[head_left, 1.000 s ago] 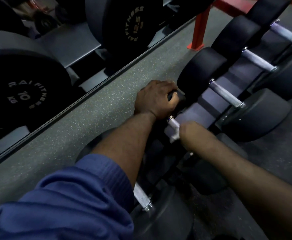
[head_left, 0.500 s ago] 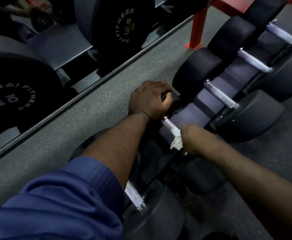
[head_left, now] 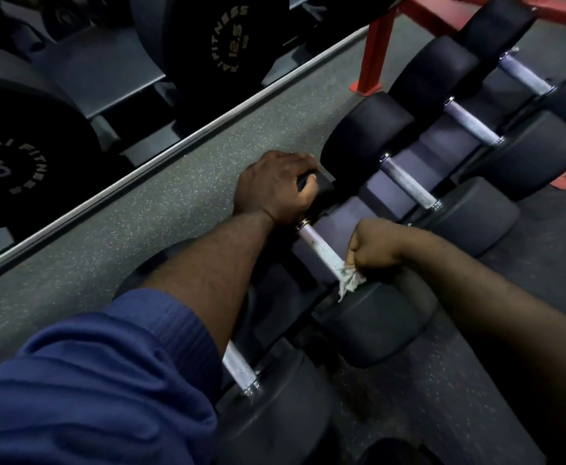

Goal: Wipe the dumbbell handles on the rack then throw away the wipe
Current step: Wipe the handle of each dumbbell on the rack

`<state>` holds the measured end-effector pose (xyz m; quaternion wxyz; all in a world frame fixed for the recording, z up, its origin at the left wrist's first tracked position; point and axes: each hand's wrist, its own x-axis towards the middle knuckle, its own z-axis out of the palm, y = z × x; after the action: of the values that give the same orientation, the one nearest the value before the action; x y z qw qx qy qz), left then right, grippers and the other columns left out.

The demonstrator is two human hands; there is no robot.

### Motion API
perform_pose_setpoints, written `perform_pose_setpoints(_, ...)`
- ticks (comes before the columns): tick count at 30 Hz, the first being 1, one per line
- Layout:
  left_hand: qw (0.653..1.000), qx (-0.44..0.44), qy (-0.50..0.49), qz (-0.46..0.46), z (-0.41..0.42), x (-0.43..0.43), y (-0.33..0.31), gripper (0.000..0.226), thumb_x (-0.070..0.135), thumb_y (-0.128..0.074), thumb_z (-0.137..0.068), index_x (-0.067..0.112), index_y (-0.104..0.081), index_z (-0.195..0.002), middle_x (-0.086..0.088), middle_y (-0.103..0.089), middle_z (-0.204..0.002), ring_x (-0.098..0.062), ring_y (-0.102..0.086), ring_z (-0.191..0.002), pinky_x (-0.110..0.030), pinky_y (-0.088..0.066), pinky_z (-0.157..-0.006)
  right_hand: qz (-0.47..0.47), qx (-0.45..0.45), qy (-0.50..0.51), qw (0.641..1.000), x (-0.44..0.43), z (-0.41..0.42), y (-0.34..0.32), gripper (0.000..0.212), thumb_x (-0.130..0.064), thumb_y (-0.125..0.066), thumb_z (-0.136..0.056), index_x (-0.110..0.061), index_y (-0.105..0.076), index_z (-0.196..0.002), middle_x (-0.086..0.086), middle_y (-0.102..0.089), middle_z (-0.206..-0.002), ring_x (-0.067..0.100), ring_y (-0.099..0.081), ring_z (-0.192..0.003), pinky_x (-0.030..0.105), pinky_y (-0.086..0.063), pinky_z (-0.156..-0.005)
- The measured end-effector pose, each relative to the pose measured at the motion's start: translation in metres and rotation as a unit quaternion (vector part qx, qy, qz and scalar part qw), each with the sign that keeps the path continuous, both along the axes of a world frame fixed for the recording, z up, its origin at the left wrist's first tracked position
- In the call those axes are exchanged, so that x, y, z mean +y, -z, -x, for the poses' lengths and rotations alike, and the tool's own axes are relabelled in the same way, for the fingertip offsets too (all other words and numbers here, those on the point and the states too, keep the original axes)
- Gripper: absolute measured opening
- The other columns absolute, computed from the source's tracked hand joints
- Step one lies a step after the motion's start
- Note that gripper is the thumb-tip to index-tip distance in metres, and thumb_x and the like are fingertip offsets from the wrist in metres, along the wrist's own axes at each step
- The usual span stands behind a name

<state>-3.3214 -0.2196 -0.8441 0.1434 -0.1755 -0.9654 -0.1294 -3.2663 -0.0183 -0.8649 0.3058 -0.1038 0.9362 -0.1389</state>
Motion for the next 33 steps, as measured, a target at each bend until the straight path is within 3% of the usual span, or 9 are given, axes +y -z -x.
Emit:
perform_pose_setpoints(2,1.000,0.004,0.001,-0.004,0.000,0.000,-0.002,0.037,0.048,-0.052,-0.091,0.040,-0.071,-0.122,0.024,-0.066,-0.132,-0.015,-0.060,-0.121,-0.037,-0.054,-0.094,-0.038,-0.036,-0.034,0.998,-0.006,0.000,-0.003,0.030,-0.031,-0.081,-0.065,-0.013,-0.079,-0.089,0.003,-0.076,-0.089,0.023,-0.071,-0.089,0.038,-0.060,-0.084)
perform_pose_setpoints(5,1.000,0.006,0.001,-0.002,-0.001,0.001,-0.001,0.035,0.046,-0.056,-0.092,0.040,-0.072,-0.123,0.025,-0.065,-0.134,-0.015,-0.059,-0.121,-0.035,-0.052,-0.093,-0.091,0.008,-0.031,0.995,-0.010,-0.001,0.009,0.045,-0.035,-0.090,-0.063,-0.014,-0.075,-0.100,0.007,-0.068,-0.089,0.026,-0.070,-0.092,0.036,-0.060,-0.085)
perform_pose_setpoints(11,1.000,0.015,0.000,-0.013,0.000,-0.001,0.003,0.035,0.047,-0.055,-0.091,0.040,-0.073,-0.121,0.025,-0.066,-0.132,-0.015,-0.060,-0.121,-0.036,-0.052,-0.094,-0.036,-0.041,-0.042,0.998,0.004,0.019,0.023,0.020,-0.009,-0.080,-0.077,-0.023,-0.066,-0.081,-0.002,-0.072,-0.094,0.018,-0.067,-0.092,0.024,-0.054,-0.074)
perform_pose_setpoints(13,1.000,0.011,-0.001,-0.018,-0.002,-0.001,0.000,0.034,0.046,-0.055,-0.092,0.040,-0.073,-0.120,0.024,-0.067,-0.130,-0.016,-0.060,-0.121,-0.037,-0.053,-0.094,-0.036,-0.035,-0.069,0.996,0.001,0.015,0.023,0.024,-0.006,-0.071,-0.082,-0.025,-0.059,-0.086,-0.001,-0.069,-0.099,0.017,-0.062,-0.093,0.022,-0.044,-0.064)
perform_pose_setpoints(17,1.000,0.001,-0.005,-0.013,0.000,-0.001,0.000,0.038,0.048,-0.053,-0.091,0.041,-0.072,-0.123,0.023,-0.067,-0.131,-0.015,-0.060,-0.123,-0.038,-0.054,-0.096,-0.062,0.017,-0.104,0.993,0.000,0.006,0.021,0.028,-0.012,-0.068,-0.084,-0.022,-0.056,-0.108,0.005,-0.067,-0.114,0.025,-0.062,-0.108,0.023,-0.039,-0.077)
perform_pose_setpoints(23,1.000,0.009,-0.011,-0.027,0.001,-0.002,0.006,0.039,0.050,-0.051,-0.091,0.041,-0.072,-0.122,0.024,-0.068,-0.130,-0.015,-0.060,-0.122,-0.038,-0.053,-0.095,-0.058,-0.054,-0.119,0.990,-0.002,0.023,0.037,0.018,-0.011,-0.070,-0.080,-0.019,-0.055,-0.073,-0.004,-0.061,-0.078,0.021,-0.065,-0.091,0.026,-0.043,-0.067)
perform_pose_setpoints(25,1.000,0.003,-0.017,-0.025,-0.001,-0.002,0.003,0.040,0.051,-0.050,-0.091,0.040,-0.072,-0.123,0.023,-0.068,-0.130,-0.015,-0.060,-0.121,-0.040,-0.054,-0.094,-0.059,-0.040,-0.114,0.991,-0.002,0.020,0.031,0.014,-0.013,-0.070,-0.084,-0.020,-0.058,-0.086,-0.001,-0.065,-0.089,0.022,-0.062,-0.096,0.027,-0.044,-0.071)
perform_pose_setpoints(28,1.000,0.000,-0.013,-0.019,-0.002,-0.003,0.001,0.042,0.050,-0.049,-0.091,0.040,-0.071,-0.124,0.022,-0.067,-0.132,-0.017,-0.060,-0.121,-0.041,-0.054,-0.094,-0.085,0.007,-0.112,0.990,0.003,0.013,0.025,0.039,-0.019,-0.072,-0.086,-0.010,-0.053,-0.118,0.012,-0.063,-0.122,0.032,-0.060,-0.115,0.031,-0.046,-0.090)
perform_pose_setpoints(33,1.000,-0.009,-0.013,-0.009,-0.001,-0.003,0.004,0.043,0.054,-0.044,-0.091,0.041,-0.069,-0.123,0.022,-0.067,-0.130,-0.018,-0.060,-0.121,-0.040,-0.052,-0.093,-0.068,-0.035,-0.119,0.990,-0.003,0.027,0.029,0.025,-0.016,-0.070,-0.085,-0.009,-0.061,-0.108,0.010,-0.070,-0.109,0.028,-0.064,-0.101,0.032,-0.048,-0.083)
